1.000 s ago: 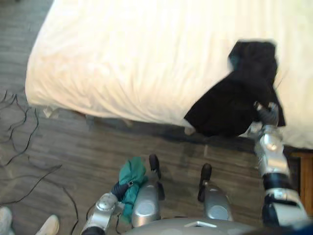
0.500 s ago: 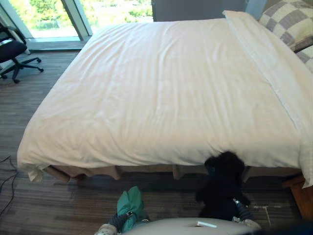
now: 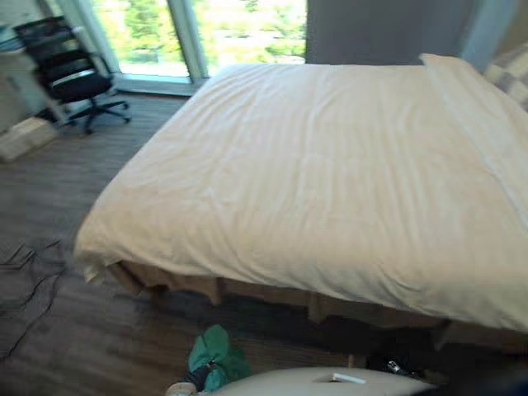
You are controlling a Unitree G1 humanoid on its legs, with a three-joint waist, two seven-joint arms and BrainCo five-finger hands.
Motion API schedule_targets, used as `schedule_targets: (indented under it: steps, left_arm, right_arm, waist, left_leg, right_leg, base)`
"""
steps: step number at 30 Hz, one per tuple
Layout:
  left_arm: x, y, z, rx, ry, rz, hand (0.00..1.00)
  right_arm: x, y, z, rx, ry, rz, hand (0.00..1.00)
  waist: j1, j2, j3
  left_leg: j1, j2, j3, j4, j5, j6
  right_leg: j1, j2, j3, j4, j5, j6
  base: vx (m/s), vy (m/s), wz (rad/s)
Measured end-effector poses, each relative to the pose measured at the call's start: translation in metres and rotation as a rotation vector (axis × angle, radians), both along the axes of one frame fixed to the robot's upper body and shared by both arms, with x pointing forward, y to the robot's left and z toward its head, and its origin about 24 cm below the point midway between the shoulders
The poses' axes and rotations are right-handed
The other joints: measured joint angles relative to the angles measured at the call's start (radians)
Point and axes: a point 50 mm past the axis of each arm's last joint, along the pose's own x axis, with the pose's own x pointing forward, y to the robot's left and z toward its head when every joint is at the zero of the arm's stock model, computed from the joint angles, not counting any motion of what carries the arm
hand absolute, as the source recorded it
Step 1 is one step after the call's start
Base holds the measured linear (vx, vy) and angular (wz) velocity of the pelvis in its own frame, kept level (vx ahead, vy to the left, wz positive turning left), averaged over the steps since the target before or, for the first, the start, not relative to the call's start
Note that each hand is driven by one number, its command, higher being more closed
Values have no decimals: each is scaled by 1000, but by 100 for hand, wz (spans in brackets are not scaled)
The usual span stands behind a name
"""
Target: Tidy the bed and pick cloth on bed and put in laundry
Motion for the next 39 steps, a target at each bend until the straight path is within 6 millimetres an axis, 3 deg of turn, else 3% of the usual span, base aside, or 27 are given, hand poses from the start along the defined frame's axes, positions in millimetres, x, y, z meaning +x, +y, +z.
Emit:
schedule_targets:
  steps: [1,3,4,5,6,7,10,11,12,13,14,15,16,17,18,19,20,21,23,25,28,31,32,33,35,37,39]
  left_arm:
    - [0,1,0,5,1,5,100]
    - [-2,-1,0,9,-9,72,100]
    - [2,-2,0,7,-23,92,100]
    - [-3,1,0,24,-25,139,100]
    - [-3,5,1,33,-30,150,100]
    - [-1,9,2,49,-46,184,100]
    - [0,7,2,38,-79,227,100]
    - [8,6,4,33,-114,252,100]
    - [16,5,6,29,-157,267,100]
    - [23,5,8,20,-196,295,100]
    - [28,7,9,10,-223,338,100]
    - [31,7,10,3,-236,348,100]
    - [38,0,11,-31,-265,371,100]
    - [47,-12,10,-79,-290,385,100]
    - [45,-19,9,-108,-289,419,100]
    - [45,-22,8,-125,-293,452,100]
    - [48,-22,7,-136,-289,455,100]
    - [49,-23,7,-155,-294,440,100]
    - [49,-25,7,-174,-302,430,100]
    - [45,-25,5,-193,-293,422,100]
    - [49,-19,8,-201,-323,365,100]
    - [53,-18,9,-208,-337,299,100]
    - [55,-17,10,-210,-338,274,100]
    - [55,-16,10,-209,-335,266,100]
    - [55,-17,7,-207,-309,250,100]
    - [55,-16,7,-201,-301,233,100]
    - [54,-16,7,-199,-298,236,100]
  right_arm:
    - [-1,1,-1,3,7,5,100]
    - [-2,0,0,-13,8,44,100]
    - [-2,1,0,-16,7,56,100]
    - [2,8,0,-6,0,100,100]
    - [7,13,0,2,-17,126,100]
    - [22,22,1,13,-53,199,100]
    - [36,32,3,55,-92,277,100]
    - [41,31,4,63,-98,277,100]
    - [42,30,3,72,-91,266,100]
    - [40,31,2,87,-75,238,100]
    - [39,34,-1,118,-56,190,100]
    - [36,34,-2,129,-44,161,100]
    - [35,25,-1,123,-52,94,100]
    - [35,5,2,86,-60,21,100]
    - [43,0,3,76,-77,-15,100]
    - [49,0,5,74,-91,-22,100]
    - [56,-1,6,76,-119,-56,100]
    - [53,-3,5,78,-109,-93,100]
    - [52,-5,5,75,-111,-116,100]
    - [47,0,3,94,-101,-142,100]
    - [42,10,1,130,-100,-182,100]
    - [40,7,1,121,-109,-187,100]
    - [39,8,1,125,-113,-186,100]
    - [39,8,2,127,-116,-184,100]
    - [40,4,3,132,-136,-213,100]
    - [35,4,2,145,-130,-247,100]
    - [30,6,1,158,-120,-263,100]
  waist:
    - [-3,-7,1]
    - [2,7,10]
    - [3,30,10]
    - [4,14,6]
    - [10,-2,12]
    - [51,-29,21]
    - [79,-18,22]
    - [74,-19,21]
    - [70,-12,25]
    - [67,-20,33]
    - [60,-37,36]
    - [50,-42,41]
    - [37,-5,52]
    - [24,51,76]
    - [37,72,78]
    - [46,66,83]
    - [31,63,94]
    - [30,41,76]
    - [31,58,86]
    - [38,57,93]
    - [38,39,109]
    - [35,36,120]
    - [35,36,128]
    - [34,34,129]
    - [27,47,136]
    - [27,47,136]
    - [30,34,134]
  left_leg:
    - [-6,-6,-33,0,4,7]
    - [-26,1,-173,1,25,38]
    - [-26,8,-208,2,28,42]
    - [-44,9,-280,1,31,40]
    - [-50,-2,-299,1,35,42]
    - [-62,-30,-314,2,38,43]
    - [-93,-57,-374,5,78,35]
    - [-110,-71,-369,3,100,54]
    - [-124,-87,-314,1,101,116]
    - [-133,-86,-202,2,42,229]
    - [-128,-77,-11,16,-33,334]
    - [-126,-74,57,36,-54,369]
    - [-130,-46,134,76,-32,373]
    - [-124,-13,120,87,46,289]
    - [-120,-19,82,72,62,243]
    - [-126,-34,84,75,62,245]
    - [-142,-47,107,97,28,225]
    - [-144,-45,172,107,0,176]
    - [-138,-49,207,91,38,149]
    - [-91,-84,170,3,65,159]
    - [-56,-101,121,7,45,173]
    - [-9,-96,49,8,29,192]
    - [1,-93,25,8,24,198]
    - [4,-89,9,8,22,199]
    - [23,-60,-43,8,15,191]
    - [48,-53,-70,8,6,176]
    - [65,-70,-84,8,-7,157]
  right_leg:
    - [0,3,20,21,8,-15]
    - [-24,56,154,173,67,-125]
    - [-38,80,195,189,59,-120]
    - [-16,130,245,113,20,-93]
    - [-8,143,250,61,24,-94]
    - [35,125,214,8,11,-88]
    - [58,110,95,-1,10,-76]
    - [71,107,46,0,16,-70]
    - [87,104,-13,-2,26,-56]
    - [108,96,-63,-5,36,-46]
    - [151,81,-132,-10,63,-39]
    - [169,77,-165,3,75,-38]
    - [167,74,-204,132,85,-48]
    - [146,82,-202,208,7,-24]
    - [132,99,-202,80,-65,-19]
    - [116,100,-201,-38,-49,-24]
    - [142,104,-233,-125,26,-11]
    - [151,71,-307,-131,34,-7]
    - [169,60,-350,-114,29,6]
    - [187,48,-374,-90,49,39]
    - [191,15,-373,24,76,31]
    - [131,-36,-335,281,163,-40]
    - [90,-43,-287,362,122,-52]
    - [68,-33,-257,375,94,-45]
    - [8,61,-121,279,15,-3]
    - [8,117,-39,126,10,2]
    - [6,128,9,16,73,-17]
  base:
    - [148,-5,182]
    - [132,-18,199]
    - [146,-98,181]
    - [105,-126,133]
    - [121,-182,137]
    - [84,-139,71]
    - [61,-130,88]
    - [83,-112,185]
    - [75,-19,188]
    - [144,-10,235]
    - [150,-4,235]
    - [184,-13,295]
    - [131,-1,302]
    - [127,-2,288]
    - [86,13,182]
    - [94,18,157]
    - [141,7,164]
    - [144,-13,163]
    - [123,11,93]
    - [114,35,61]
    - [178,9,50]
    - [241,20,72]
    - [261,11,72]
    - [236,3,74]
    - [195,-5,67]
    - [112,-49,56]
    - [66,-109,30]
